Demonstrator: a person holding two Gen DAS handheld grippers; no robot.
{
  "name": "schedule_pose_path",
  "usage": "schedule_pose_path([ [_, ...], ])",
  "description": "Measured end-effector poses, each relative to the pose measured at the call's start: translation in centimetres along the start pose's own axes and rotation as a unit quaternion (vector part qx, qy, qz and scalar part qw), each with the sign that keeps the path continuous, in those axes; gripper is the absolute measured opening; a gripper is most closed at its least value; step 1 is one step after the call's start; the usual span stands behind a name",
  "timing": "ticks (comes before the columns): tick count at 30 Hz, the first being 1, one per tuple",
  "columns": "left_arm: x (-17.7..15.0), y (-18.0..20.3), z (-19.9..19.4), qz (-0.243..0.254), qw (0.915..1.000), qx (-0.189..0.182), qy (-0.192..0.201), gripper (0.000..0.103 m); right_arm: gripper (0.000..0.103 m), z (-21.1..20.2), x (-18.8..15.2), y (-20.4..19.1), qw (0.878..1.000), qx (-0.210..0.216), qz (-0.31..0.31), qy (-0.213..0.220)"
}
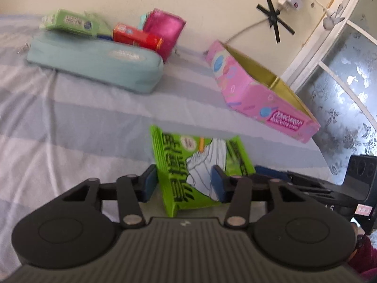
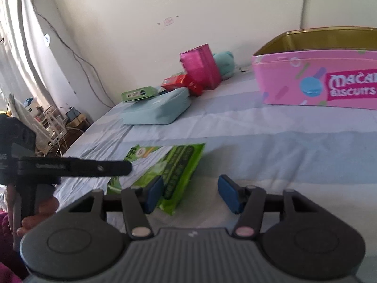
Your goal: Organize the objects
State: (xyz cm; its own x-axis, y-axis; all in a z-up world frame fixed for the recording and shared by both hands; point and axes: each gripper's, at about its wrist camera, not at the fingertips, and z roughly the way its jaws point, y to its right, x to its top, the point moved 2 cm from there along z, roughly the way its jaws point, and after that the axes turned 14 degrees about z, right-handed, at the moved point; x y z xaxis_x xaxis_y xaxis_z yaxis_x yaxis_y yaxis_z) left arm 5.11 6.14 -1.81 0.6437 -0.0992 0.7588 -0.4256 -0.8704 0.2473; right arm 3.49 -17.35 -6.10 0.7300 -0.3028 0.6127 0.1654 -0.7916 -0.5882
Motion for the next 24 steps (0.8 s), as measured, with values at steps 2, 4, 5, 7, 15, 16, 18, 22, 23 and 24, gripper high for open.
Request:
schedule_pose_path([
  [2,0.0,0.5,0.1,0.013,0.9999,0.008,0.003,0.050,0.036,0.6,-0.3,-0.3,0.999,0.030,0.009,-0.018],
  [4,0.2,0.9,0.4,0.013,0.9999,0.001,-0.002,0.050,0.034,0.8,-0.4,-0.5,0.999,0.034,0.015,-0.021],
  [5,0.4,1.1,0.6,0.015,0.9999,0.003,-0.004,0.050,0.034,0.6,-0.4,-0.6,0.999,0.033,0.010,-0.019],
  [7,0.8,1.9,1.2,0.028,0.9995,-0.004,-0.011,0.049,0.032,0.0,-0.3,-0.2,1.000,0.024,0.007,-0.010],
  [15,2.7,7.5,5.7,0.100,0.9927,-0.054,-0.038,0.050,0.031,-4.4,0.5,4.5,0.996,-0.039,0.057,0.048],
  [16,3.0,8.3,6.4,0.108,0.9914,-0.061,-0.041,0.050,0.031,-5.0,0.5,5.1,0.995,-0.047,0.062,0.057],
  [18,3.6,9.6,7.4,0.121,0.9888,-0.074,-0.046,0.050,0.031,-5.9,0.6,6.1,0.993,-0.059,0.068,0.072],
  [22,5.2,11.9,8.1,0.155,0.9842,-0.077,-0.037,0.049,0.029,-7.5,1.4,7.1,0.990,-0.075,0.064,0.101],
  [23,6.0,12.4,8.0,0.164,0.9832,-0.075,-0.028,0.049,0.029,-8.0,2.0,7.0,0.989,-0.077,0.054,0.115],
  [24,6.9,12.9,7.9,0.173,0.9821,-0.073,-0.017,0.049,0.029,-8.4,2.7,6.8,0.988,-0.078,0.045,0.129],
])
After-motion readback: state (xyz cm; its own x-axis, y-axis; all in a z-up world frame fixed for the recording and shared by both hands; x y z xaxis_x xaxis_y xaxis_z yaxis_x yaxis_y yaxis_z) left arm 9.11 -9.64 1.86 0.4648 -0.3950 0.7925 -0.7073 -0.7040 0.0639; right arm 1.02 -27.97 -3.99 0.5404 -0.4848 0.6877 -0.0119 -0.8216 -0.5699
